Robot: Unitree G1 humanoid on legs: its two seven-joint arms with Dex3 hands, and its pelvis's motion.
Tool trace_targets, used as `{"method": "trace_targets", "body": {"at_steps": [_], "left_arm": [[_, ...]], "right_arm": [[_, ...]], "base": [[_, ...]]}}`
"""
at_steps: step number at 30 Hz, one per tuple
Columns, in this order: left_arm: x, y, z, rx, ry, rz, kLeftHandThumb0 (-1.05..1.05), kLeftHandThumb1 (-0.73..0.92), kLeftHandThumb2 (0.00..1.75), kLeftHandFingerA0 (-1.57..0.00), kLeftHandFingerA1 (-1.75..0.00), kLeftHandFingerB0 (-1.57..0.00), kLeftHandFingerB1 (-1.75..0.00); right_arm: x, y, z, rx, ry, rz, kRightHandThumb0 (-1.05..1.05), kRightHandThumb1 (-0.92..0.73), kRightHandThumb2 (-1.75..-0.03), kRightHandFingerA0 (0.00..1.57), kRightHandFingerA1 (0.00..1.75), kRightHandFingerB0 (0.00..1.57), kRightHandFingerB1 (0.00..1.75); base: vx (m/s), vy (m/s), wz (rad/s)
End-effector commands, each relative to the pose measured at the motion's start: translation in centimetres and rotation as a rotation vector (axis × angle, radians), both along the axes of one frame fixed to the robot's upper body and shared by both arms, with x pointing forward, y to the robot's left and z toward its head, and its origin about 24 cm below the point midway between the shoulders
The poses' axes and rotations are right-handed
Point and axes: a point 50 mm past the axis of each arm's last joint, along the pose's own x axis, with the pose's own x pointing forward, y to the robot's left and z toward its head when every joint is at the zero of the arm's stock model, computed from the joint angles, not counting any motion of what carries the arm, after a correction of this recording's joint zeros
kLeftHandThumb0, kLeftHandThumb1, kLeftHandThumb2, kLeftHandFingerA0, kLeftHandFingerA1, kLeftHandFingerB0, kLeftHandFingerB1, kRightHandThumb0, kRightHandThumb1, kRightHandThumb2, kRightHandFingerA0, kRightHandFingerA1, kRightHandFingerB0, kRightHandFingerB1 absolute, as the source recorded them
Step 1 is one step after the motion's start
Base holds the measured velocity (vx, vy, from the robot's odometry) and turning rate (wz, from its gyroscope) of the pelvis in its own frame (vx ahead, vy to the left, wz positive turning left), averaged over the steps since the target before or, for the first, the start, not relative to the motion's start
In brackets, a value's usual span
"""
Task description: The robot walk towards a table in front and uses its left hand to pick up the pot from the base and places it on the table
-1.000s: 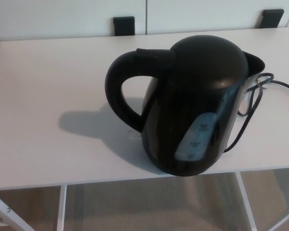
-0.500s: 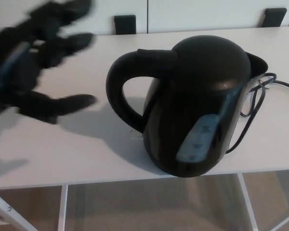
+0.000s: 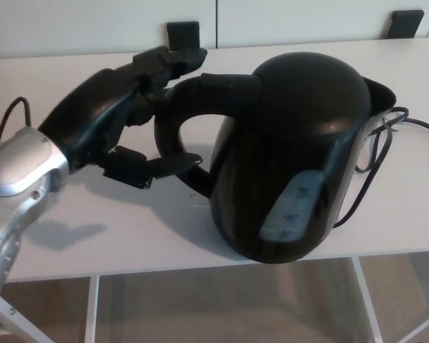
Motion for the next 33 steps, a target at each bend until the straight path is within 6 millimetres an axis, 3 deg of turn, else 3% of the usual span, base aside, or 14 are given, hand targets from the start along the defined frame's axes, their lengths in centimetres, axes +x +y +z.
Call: {"method": "trace_targets", "body": {"at_steps": [1,9,10,27,28,29,33], "left_arm": [[0.4,-0.4,-0.1,0.040,-0.040,0.101,-0.34,0.27,0.87,-0.01,-0.49,0.00,-0.48],[0.8,-0.9,0.2,0.030,-0.074,0.162,-0.33,0.30,0.88,-0.01,-0.48,0.00,-0.47],[1.1,-1.1,0.1,0.040,-0.090,0.194,-0.62,0.44,0.71,-0.20,-0.44,-0.09,-0.36],[2.9,-1.9,-1.3,0.002,-0.098,0.311,-0.60,0.42,0.71,-0.25,-0.44,-0.14,-0.36],[3.3,-2.2,-1.3,-0.013,-0.117,0.334,-0.53,0.42,0.70,-0.33,-0.45,-0.18,-0.37],[3.4,-2.2,-1.4,-0.014,-0.121,0.340,-0.40,0.51,0.55,-0.40,-0.38,-0.25,-0.29],[3.6,-2.3,-1.5,-0.016,-0.128,0.348,-0.40,0.51,0.55,-0.40,-0.38,-0.25,-0.29]], "right_arm": [[0.1,-0.4,0.3,-0.012,-0.006,-0.006,-0.32,-0.63,-0.66,0.09,0.33,0.13,0.35],[0.5,-0.3,0.3,-0.009,-0.015,-0.007,-0.33,-0.64,-0.67,0.07,0.36,0.15,0.36],[0.5,-0.2,0.4,-0.005,-0.018,-0.006,-0.33,-0.64,-0.66,0.07,0.36,0.15,0.36],[0.9,0.0,0.6,-0.016,-0.032,0.002,-0.33,-0.63,-0.67,0.08,0.34,0.14,0.36],[1.2,0.0,0.7,-0.012,-0.041,0.003,-0.30,-0.64,-0.67,0.08,0.33,0.14,0.36],[1.2,-0.1,0.7,-0.012,-0.041,0.004,-0.31,-0.64,-0.67,0.08,0.33,0.14,0.36],[1.2,-0.1,0.7,-0.013,-0.040,0.004,-0.31,-0.64,-0.67,0.08,0.33,0.14,0.36]], "base": [[0.00,0.000,0.00],[0.00,0.000,0.00],[0.00,0.000,0.00],[0.00,0.000,0.00],[0.00,0.000,0.00],[0.00,0.000,0.00],[0.00,0.000,0.00]]}}
